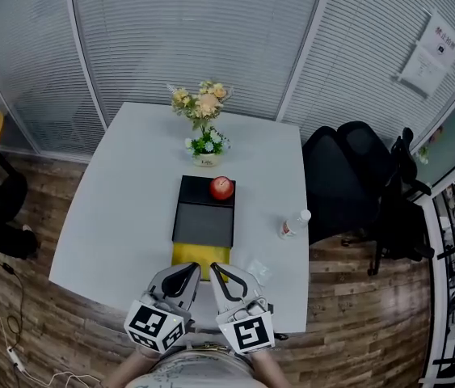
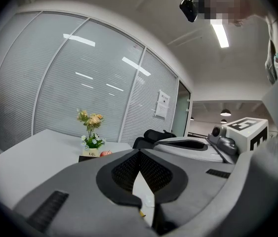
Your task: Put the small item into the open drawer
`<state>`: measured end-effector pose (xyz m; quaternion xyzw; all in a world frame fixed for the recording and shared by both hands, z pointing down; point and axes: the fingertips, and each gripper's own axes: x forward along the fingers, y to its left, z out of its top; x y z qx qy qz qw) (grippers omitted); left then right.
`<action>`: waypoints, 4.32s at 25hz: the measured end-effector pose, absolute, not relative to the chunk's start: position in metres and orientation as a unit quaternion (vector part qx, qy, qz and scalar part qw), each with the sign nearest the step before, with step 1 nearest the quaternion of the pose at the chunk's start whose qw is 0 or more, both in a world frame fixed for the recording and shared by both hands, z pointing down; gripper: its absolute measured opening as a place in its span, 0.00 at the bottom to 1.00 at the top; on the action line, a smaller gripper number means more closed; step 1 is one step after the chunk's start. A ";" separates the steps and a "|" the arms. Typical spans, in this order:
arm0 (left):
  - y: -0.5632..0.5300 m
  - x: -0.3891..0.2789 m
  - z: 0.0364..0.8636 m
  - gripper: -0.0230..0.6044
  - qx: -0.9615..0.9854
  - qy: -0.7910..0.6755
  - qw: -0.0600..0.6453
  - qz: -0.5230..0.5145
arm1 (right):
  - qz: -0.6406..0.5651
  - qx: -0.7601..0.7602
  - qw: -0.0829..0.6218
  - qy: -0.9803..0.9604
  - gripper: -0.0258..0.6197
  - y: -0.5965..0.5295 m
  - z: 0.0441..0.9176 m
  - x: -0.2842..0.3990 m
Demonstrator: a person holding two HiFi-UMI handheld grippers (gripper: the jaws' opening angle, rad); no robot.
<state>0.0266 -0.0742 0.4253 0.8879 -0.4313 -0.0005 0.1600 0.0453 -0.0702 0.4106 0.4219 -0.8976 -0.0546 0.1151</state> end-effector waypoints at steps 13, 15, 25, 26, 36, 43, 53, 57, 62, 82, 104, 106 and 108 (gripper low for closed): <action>-0.087 0.057 0.433 0.03 0.888 -0.434 0.154 0.006 | -0.053 0.439 0.096 -0.892 0.04 -0.084 0.416 0.093; -0.090 0.060 0.433 0.03 0.889 -0.430 0.153 0.006 | -0.050 0.448 0.095 -0.888 0.04 -0.087 0.417 0.100; -0.104 0.051 0.428 0.03 0.903 -0.402 0.154 0.007 | -0.038 0.476 0.093 -0.874 0.04 -0.104 0.415 0.089; -0.106 0.049 0.428 0.03 0.904 -0.398 0.155 0.007 | -0.039 0.476 0.092 -0.874 0.04 -0.106 0.414 0.085; -0.117 0.032 0.428 0.03 0.917 -0.367 0.155 0.004 | -0.043 0.493 0.102 -0.863 0.04 -0.117 0.414 0.062; -0.122 0.037 0.430 0.03 0.925 -0.346 0.160 0.004 | -0.036 0.517 0.113 -0.848 0.04 -0.119 0.420 0.072; -0.121 0.046 0.432 0.03 0.927 -0.337 0.164 0.000 | -0.034 0.523 0.125 -0.843 0.04 -0.118 0.427 0.087; -0.122 0.045 0.432 0.03 0.925 -0.341 0.165 -0.002 | -0.034 0.521 0.133 -0.843 0.04 -0.120 0.430 0.092; -0.120 0.043 0.433 0.03 0.923 -0.347 0.166 -0.002 | -0.033 0.527 0.146 -0.837 0.04 -0.118 0.437 0.105; -0.113 0.048 0.442 0.03 0.920 -0.351 0.176 0.005 | -0.022 0.565 0.179 -0.805 0.04 -0.113 0.459 0.168; -0.110 0.058 0.450 0.03 0.910 -0.367 0.193 0.007 | 0.019 0.578 0.203 -0.790 0.04 -0.122 0.498 0.222; -0.110 0.058 0.451 0.03 0.909 -0.369 0.195 0.006 | 0.030 0.575 0.209 -0.790 0.04 -0.123 0.508 0.225; -0.111 0.057 0.452 0.03 0.907 -0.371 0.198 0.006 | 0.037 0.570 0.221 -0.791 0.04 -0.124 0.518 0.227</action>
